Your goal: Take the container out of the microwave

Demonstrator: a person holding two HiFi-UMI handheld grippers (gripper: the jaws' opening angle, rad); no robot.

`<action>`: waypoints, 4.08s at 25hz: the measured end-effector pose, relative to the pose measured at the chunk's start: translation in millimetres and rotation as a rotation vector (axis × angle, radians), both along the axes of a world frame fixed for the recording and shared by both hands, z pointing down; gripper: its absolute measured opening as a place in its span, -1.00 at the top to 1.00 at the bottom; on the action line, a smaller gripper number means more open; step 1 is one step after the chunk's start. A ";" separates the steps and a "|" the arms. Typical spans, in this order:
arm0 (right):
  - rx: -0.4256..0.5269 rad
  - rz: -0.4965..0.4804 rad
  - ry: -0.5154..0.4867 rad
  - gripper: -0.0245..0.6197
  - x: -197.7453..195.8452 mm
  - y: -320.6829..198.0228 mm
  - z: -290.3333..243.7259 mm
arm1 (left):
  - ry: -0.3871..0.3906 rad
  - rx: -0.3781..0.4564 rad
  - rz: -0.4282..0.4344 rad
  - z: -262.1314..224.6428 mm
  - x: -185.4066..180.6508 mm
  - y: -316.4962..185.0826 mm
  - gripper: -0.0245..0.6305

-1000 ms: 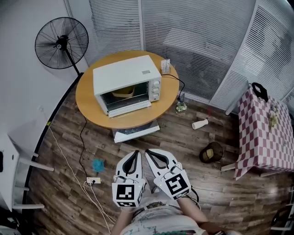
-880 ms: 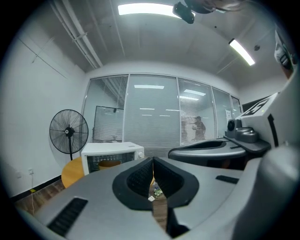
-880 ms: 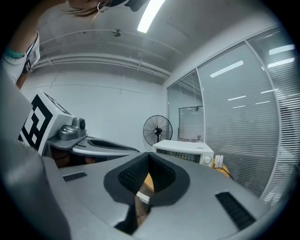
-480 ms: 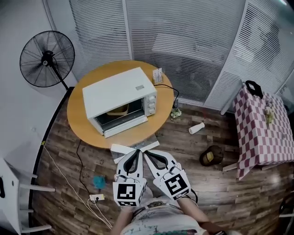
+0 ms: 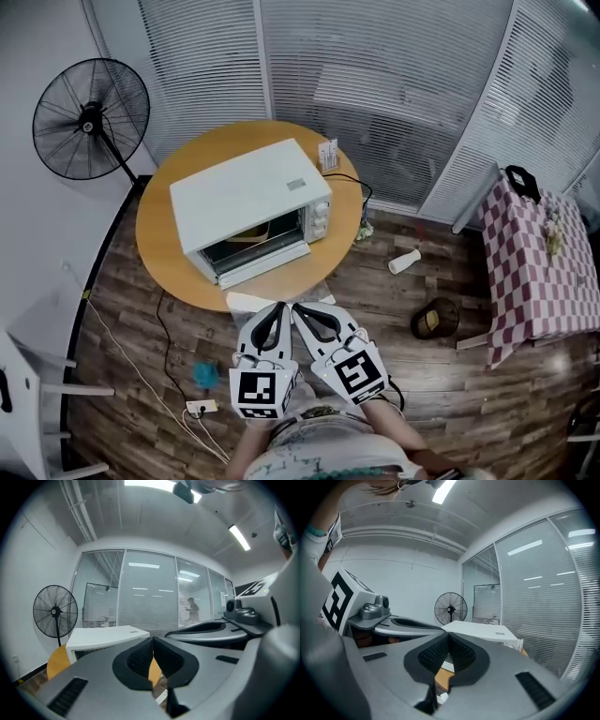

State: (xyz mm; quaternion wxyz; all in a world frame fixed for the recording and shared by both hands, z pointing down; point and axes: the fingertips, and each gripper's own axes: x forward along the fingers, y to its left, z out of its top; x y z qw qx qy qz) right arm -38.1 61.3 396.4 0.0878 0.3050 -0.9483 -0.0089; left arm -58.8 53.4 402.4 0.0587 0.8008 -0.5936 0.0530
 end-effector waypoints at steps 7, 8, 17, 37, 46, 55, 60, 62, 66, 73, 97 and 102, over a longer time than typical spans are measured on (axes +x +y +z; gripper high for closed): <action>0.002 0.008 -0.004 0.95 -26.6 -18.7 3.7 | -0.003 -0.005 0.007 5.4 -28.0 -14.9 0.88; 0.005 0.009 -0.007 0.95 -30.3 -20.9 5.1 | -0.002 -0.005 0.009 6.0 -31.4 -16.3 0.88; -0.018 0.030 0.002 0.95 -43.4 -38.1 12.0 | 0.009 -0.022 0.014 11.0 -49.4 -33.0 0.88; -0.024 -0.139 -0.025 0.95 -41.6 -163.4 5.7 | 0.001 -0.013 -0.145 6.9 -41.8 -148.3 0.88; -0.010 -0.239 -0.015 0.95 -35.8 -206.7 10.9 | 0.015 -0.003 -0.218 12.5 -31.4 -185.8 0.88; 0.004 -0.343 -0.020 0.95 -56.8 -217.2 16.2 | 0.031 0.001 -0.333 15.0 -57.4 -192.8 0.88; -0.020 -0.310 -0.010 0.95 -68.4 -220.2 11.9 | 0.023 -0.003 -0.312 11.0 -74.7 -193.1 0.88; -0.025 -0.282 -0.015 0.95 -72.1 -221.6 10.6 | 0.016 -0.009 -0.287 10.8 -79.6 -193.5 0.88; -0.035 -0.225 -0.011 0.95 -75.1 -222.0 10.6 | 0.008 -0.013 -0.224 12.4 -81.1 -192.6 0.88; -0.035 -0.154 0.002 0.95 -77.2 -225.9 15.8 | 0.001 -0.052 -0.127 32.2 -75.9 -189.9 0.88; -0.094 0.143 0.085 0.95 -26.3 -240.1 42.0 | -0.215 -0.283 0.040 164.7 -87.4 -210.7 0.88; -0.109 0.218 0.096 0.95 -3.3 -243.1 46.6 | -0.300 -0.311 0.060 184.4 -89.3 -222.8 0.87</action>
